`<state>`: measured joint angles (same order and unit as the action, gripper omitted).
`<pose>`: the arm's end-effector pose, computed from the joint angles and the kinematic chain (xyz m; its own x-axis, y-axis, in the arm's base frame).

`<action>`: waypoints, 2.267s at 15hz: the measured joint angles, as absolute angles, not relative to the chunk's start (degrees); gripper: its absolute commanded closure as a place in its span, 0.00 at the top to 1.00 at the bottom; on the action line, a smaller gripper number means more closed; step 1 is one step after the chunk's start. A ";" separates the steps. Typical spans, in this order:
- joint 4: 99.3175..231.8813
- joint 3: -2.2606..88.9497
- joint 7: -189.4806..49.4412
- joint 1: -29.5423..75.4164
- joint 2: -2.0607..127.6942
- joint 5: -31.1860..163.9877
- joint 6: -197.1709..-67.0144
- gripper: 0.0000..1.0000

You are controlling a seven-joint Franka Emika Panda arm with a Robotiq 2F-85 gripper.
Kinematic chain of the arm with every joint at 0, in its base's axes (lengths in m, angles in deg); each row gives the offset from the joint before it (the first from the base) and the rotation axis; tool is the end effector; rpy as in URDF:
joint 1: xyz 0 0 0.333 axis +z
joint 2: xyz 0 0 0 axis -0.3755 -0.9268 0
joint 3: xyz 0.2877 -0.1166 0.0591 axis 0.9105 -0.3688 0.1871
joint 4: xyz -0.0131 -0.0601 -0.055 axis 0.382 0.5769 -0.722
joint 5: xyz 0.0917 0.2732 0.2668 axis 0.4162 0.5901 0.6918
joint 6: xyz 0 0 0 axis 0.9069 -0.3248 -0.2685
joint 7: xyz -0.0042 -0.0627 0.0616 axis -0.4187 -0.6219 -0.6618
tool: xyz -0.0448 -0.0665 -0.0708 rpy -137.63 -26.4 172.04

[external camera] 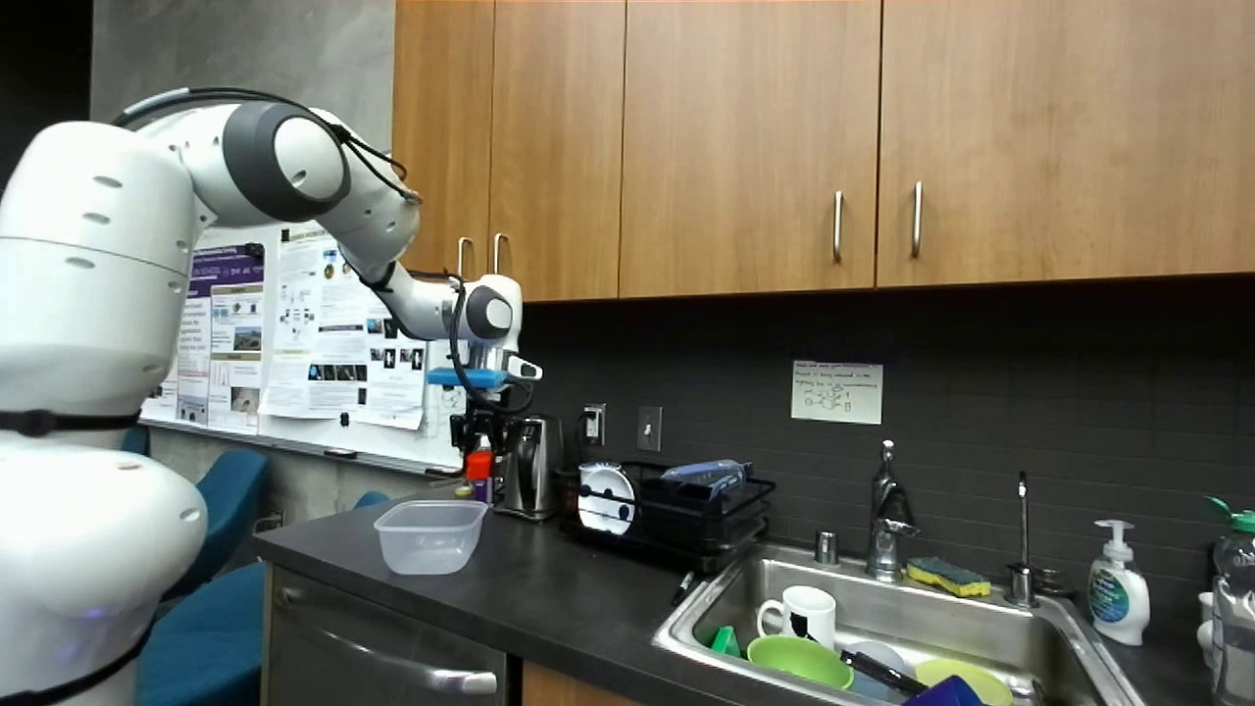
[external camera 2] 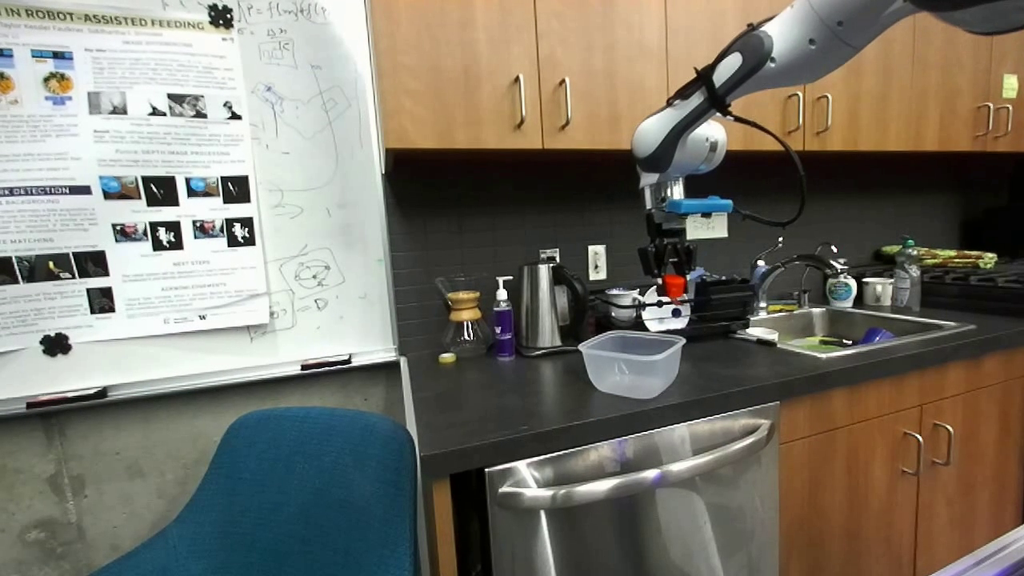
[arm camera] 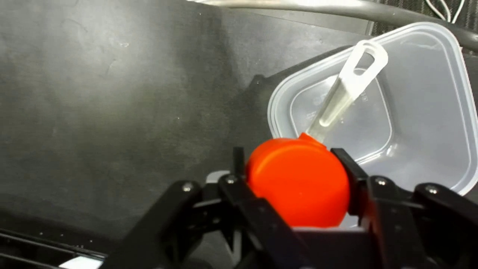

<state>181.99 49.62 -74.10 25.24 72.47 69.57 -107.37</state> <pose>0.5751 0.0550 0.4302 0.9913 0.0852 -0.1004 0.0849 -0.9964 -0.0074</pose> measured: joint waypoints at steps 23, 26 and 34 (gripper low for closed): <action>193.96 43.07 -83.87 16.19 72.94 86.22 -110.50 0.32; 193.89 42.88 -85.52 15.64 72.15 88.21 -110.70 0.32; 189.16 42.57 -86.14 15.41 67.38 82.79 -112.55 0.32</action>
<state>189.16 42.57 -86.14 15.41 67.38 82.79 -112.55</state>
